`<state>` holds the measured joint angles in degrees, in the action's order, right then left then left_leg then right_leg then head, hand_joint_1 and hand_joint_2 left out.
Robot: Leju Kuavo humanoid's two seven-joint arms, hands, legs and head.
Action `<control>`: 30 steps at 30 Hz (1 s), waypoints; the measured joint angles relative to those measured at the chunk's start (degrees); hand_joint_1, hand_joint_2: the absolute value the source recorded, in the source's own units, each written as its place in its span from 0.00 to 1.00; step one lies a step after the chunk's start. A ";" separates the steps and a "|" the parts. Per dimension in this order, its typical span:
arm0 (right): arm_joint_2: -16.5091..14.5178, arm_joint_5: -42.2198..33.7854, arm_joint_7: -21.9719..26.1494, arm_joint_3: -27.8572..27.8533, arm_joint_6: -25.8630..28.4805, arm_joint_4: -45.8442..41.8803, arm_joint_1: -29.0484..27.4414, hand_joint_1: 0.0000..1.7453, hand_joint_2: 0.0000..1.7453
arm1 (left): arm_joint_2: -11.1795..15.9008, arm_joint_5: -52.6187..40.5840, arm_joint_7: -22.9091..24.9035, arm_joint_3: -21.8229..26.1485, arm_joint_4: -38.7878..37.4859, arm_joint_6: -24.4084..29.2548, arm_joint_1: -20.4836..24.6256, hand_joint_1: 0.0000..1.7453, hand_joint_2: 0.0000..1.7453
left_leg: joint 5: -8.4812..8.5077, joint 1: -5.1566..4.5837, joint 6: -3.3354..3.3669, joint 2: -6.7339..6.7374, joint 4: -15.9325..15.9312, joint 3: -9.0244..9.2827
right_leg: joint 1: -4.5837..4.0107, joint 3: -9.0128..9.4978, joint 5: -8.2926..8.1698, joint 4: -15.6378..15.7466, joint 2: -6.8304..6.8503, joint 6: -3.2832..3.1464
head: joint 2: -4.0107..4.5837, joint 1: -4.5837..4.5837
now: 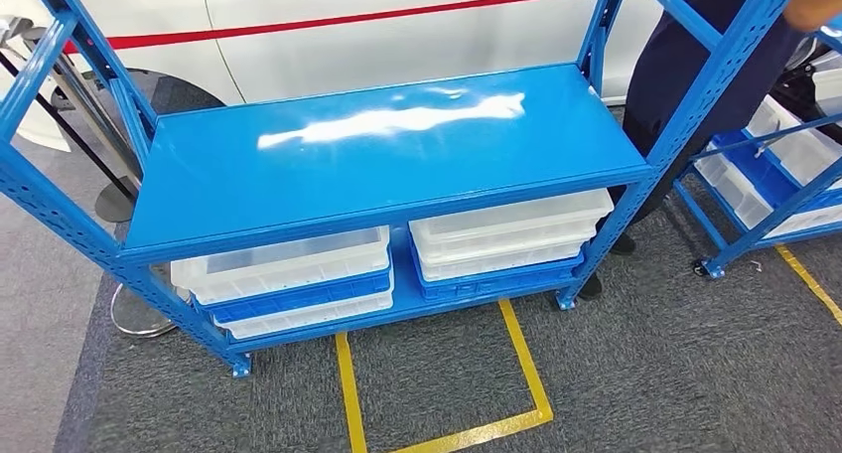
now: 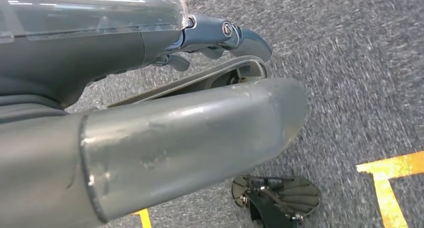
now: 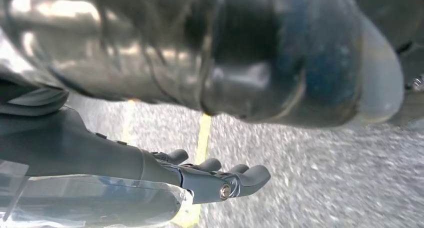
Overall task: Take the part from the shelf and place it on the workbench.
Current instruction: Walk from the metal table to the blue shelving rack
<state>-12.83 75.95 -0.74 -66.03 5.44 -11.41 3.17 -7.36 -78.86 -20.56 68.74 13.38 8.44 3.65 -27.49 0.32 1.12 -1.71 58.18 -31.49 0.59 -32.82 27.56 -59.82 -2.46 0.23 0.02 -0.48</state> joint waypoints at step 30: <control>0.46 -1.20 -1.27 -0.15 1.13 -0.14 0.73 0.00 0.00 | -0.06 -0.39 1.50 0.07 0.02 -0.02 -0.67 0.00 0.00 | -1.16 0.36 0.11 1.25 1.05 0.47 | 1.55 0.61 1.20 -1.13 2.17 2.28 | -0.01 0.08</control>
<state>-12.37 74.75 -2.02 -66.18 6.56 -11.55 3.90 -7.41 -79.25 -19.05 68.81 13.39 8.41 2.98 -28.65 0.68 1.23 -0.46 59.23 -31.03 2.14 -32.21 28.76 -60.95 -0.30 2.50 0.01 -0.40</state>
